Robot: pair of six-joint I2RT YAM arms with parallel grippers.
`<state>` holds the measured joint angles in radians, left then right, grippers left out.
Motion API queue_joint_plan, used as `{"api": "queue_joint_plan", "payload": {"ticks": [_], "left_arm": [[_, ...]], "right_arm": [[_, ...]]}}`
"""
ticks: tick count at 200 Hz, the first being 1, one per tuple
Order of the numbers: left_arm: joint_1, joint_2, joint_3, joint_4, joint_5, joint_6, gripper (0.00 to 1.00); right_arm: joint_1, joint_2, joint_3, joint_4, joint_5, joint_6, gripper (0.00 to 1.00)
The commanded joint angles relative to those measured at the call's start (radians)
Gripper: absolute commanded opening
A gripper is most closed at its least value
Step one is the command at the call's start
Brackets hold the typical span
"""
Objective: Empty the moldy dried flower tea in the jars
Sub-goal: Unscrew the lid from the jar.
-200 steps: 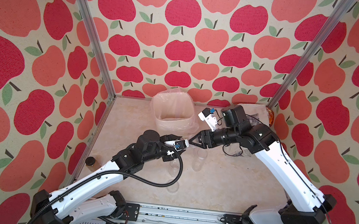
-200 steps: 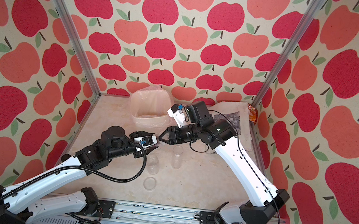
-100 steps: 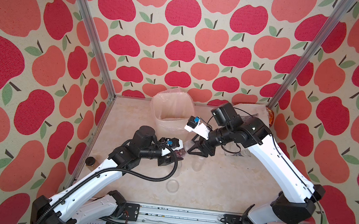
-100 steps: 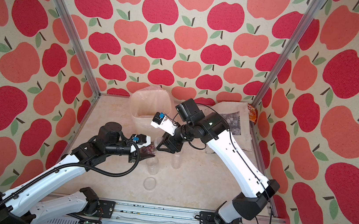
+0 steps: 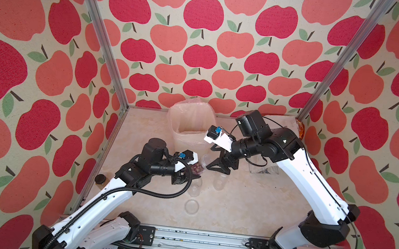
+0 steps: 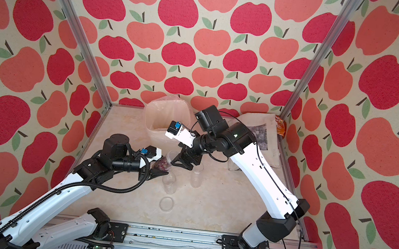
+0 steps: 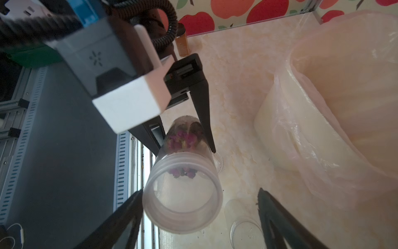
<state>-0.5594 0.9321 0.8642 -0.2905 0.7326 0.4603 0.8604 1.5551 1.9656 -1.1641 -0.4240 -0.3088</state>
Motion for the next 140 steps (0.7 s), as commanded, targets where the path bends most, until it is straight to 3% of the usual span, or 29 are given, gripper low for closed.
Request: {"api": "queue_joint_plan", "payload": {"ticks": [1,22,50,101,140], "left_arm": [[-0.02,-0.013,0.026,0.037,-0.178,0.069,0.14],[-0.047,-0.01,0.031,0.04,-0.28,0.125,0.13],[-0.078,-0.012,0.026,0.06,-0.354,0.166,0.12],[-0.1,-0.014,0.021,0.088,-0.392,0.175,0.12],[-0.11,-0.009,0.022,0.082,-0.396,0.176,0.12]], "right_arm": [[-0.047,-0.073,-0.008,0.133,0.006,0.357,0.91],[-0.079,-0.098,-0.071,0.162,0.016,0.586,0.92],[-0.081,-0.108,-0.148,0.191,-0.034,0.704,0.94],[-0.05,-0.086,-0.219,0.215,-0.082,0.738,0.95],[-0.012,-0.066,-0.231,0.209,-0.082,0.726,0.84]]}}
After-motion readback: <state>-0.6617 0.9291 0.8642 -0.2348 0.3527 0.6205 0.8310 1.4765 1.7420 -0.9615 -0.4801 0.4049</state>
